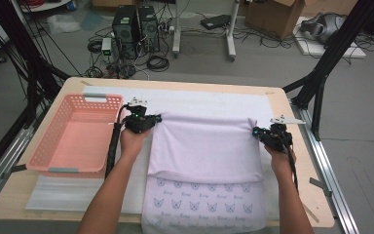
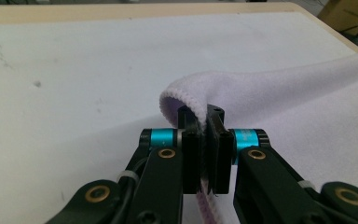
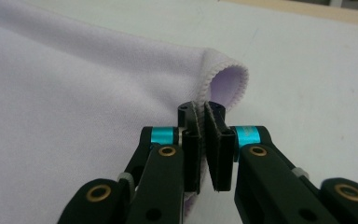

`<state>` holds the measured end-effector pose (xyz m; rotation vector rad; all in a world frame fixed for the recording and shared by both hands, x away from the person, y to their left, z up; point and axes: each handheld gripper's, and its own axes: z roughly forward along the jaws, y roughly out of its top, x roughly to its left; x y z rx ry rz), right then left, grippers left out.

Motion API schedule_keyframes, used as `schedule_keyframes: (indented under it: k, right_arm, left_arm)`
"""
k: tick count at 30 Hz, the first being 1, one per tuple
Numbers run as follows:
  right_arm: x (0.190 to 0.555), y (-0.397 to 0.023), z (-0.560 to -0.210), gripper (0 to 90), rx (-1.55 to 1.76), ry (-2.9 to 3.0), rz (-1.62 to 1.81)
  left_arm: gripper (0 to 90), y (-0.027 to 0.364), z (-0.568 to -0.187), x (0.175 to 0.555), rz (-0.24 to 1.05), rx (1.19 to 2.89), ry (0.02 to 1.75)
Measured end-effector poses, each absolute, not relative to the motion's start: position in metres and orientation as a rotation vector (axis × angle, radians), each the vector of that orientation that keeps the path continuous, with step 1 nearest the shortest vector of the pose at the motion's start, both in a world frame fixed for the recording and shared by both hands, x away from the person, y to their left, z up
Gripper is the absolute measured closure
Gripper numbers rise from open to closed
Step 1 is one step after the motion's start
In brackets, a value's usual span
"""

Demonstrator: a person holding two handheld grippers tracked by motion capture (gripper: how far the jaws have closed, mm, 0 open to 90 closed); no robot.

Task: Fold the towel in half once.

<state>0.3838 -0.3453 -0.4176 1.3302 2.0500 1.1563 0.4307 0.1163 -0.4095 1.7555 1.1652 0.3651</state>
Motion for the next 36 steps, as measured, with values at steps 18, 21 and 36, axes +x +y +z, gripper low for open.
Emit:
schedule_keyframes:
  k: [18,21,36]
  right_arm:
    - [0.436,-0.332,-0.428,65.2,1.379,2.056,1.082]
    - [0.432,-0.333,-0.425,62.4,1.379,2.058,1.093]
    - [0.388,-0.335,-0.394,59.5,1.303,2.139,1.178]
  left_arm:
    - [63.1,0.119,-0.425,0.463,0.301,1.759,1.171]
    - [58.9,0.118,-0.422,0.453,0.304,1.755,1.125]
    - [54.1,0.111,-0.422,0.396,0.258,1.806,1.011]
